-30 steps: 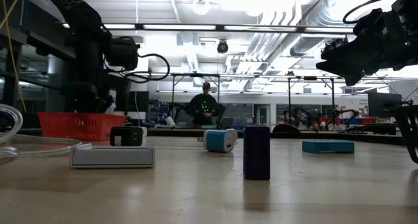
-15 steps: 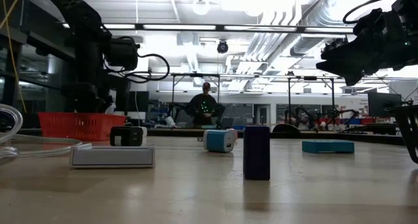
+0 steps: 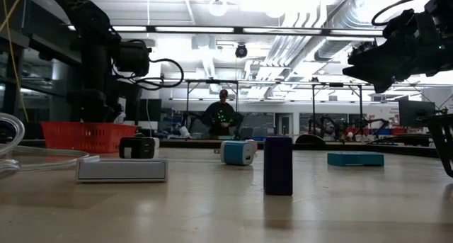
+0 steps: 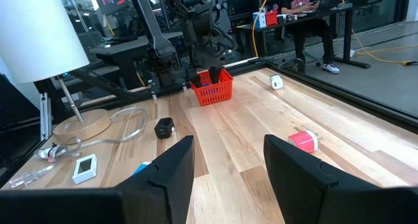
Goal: Pick & Place Office items
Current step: Put the dark blue digital clock into the red bin, then put the white digital clock into the red bin
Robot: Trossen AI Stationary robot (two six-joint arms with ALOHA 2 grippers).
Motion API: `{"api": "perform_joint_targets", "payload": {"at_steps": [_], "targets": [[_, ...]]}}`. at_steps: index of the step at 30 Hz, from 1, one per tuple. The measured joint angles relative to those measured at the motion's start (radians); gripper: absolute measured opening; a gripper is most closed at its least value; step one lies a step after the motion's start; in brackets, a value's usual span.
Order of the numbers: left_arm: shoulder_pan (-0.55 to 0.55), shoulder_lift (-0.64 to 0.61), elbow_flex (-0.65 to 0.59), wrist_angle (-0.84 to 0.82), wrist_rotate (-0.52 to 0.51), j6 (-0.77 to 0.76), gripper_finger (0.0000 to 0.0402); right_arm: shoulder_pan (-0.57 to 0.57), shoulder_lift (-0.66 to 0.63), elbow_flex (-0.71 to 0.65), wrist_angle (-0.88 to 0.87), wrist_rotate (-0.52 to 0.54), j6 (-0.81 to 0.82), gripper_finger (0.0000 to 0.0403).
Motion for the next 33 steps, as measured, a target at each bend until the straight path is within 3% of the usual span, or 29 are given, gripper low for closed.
{"api": "perform_joint_targets", "payload": {"at_steps": [8,33], "targets": [[0.000,0.000,0.000,0.000,-0.001,-0.002,0.0198,0.000,0.000,0.000,0.000,0.000,0.000,0.0172],[0.051,-0.003,0.000,-0.004,0.042,0.020,0.0200,0.000,0.000,0.000,0.000,0.000,0.000,0.0172]]}}
